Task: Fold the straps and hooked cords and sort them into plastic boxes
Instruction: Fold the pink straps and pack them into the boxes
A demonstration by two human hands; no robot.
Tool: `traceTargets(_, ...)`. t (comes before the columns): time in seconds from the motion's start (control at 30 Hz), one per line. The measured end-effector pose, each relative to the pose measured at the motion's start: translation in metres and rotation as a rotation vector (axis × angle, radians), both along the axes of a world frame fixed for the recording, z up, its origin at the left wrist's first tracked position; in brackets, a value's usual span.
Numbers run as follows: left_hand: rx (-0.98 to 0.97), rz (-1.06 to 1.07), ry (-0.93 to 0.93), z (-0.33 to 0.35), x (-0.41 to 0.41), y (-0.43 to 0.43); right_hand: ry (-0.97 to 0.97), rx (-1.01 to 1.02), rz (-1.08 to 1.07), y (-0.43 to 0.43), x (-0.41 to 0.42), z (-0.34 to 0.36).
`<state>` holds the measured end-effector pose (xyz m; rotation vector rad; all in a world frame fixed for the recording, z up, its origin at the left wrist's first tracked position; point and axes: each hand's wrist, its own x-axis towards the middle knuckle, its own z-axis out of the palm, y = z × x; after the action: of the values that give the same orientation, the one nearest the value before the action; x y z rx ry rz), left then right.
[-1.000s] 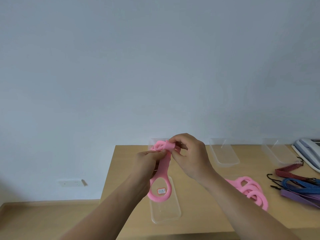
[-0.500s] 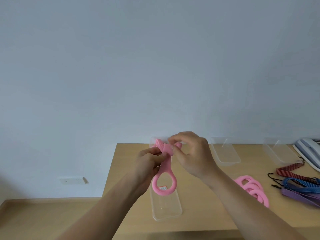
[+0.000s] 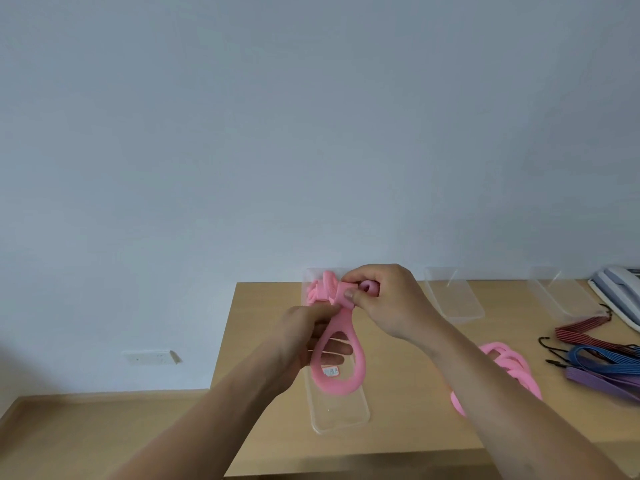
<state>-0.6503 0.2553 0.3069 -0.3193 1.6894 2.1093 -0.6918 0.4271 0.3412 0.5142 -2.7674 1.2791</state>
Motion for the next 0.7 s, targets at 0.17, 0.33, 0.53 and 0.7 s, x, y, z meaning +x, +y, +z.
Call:
traceTargets(0.17, 0.166, -0.012, -0.018, 0.005, 0.0, -0.01, 0.226, -0.055, 0.001, -0.012, 0.012, -0.006)
traceTargets(0.33, 0.325, -0.072, -0.044, 0.001, 0.001, -0.017, 0.419, -0.003, -0.026, -0.024, 0.017, -0.021)
traceTargets(0.53, 0.487, -0.081, -0.085, -0.007, 0.002, -0.034, 0.446, 0.042, 0.027, -0.039, 0.032, -0.039)
traceTargets(0.7, 0.407, -0.035, -0.161, -0.02, 0.004, -0.049, 0.287, 0.018, -0.021, -0.045, 0.034, -0.042)
